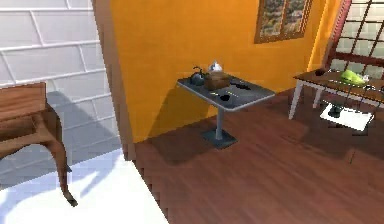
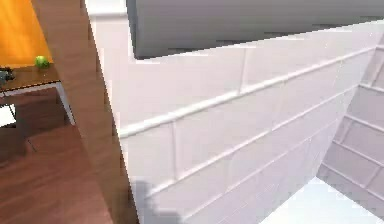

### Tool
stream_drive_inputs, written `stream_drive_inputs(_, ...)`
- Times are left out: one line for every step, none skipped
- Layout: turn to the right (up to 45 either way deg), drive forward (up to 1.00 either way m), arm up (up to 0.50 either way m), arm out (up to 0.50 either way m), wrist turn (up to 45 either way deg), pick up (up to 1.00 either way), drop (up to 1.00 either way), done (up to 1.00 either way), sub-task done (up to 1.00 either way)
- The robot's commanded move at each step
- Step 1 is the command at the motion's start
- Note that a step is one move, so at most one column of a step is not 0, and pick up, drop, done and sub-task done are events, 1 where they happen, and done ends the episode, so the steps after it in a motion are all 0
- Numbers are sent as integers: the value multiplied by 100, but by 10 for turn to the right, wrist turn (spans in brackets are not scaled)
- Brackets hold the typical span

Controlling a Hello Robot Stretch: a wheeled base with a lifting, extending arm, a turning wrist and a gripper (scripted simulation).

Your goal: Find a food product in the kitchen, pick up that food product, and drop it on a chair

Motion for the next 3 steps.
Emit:
stream_drive_inputs(0,100,0,0,0,0,0,0,0)
stream_drive_inputs(90,0,0,0,0,0,0,0,0)
stream_drive_inputs(0,15,0,0,0,0,0,0,0)
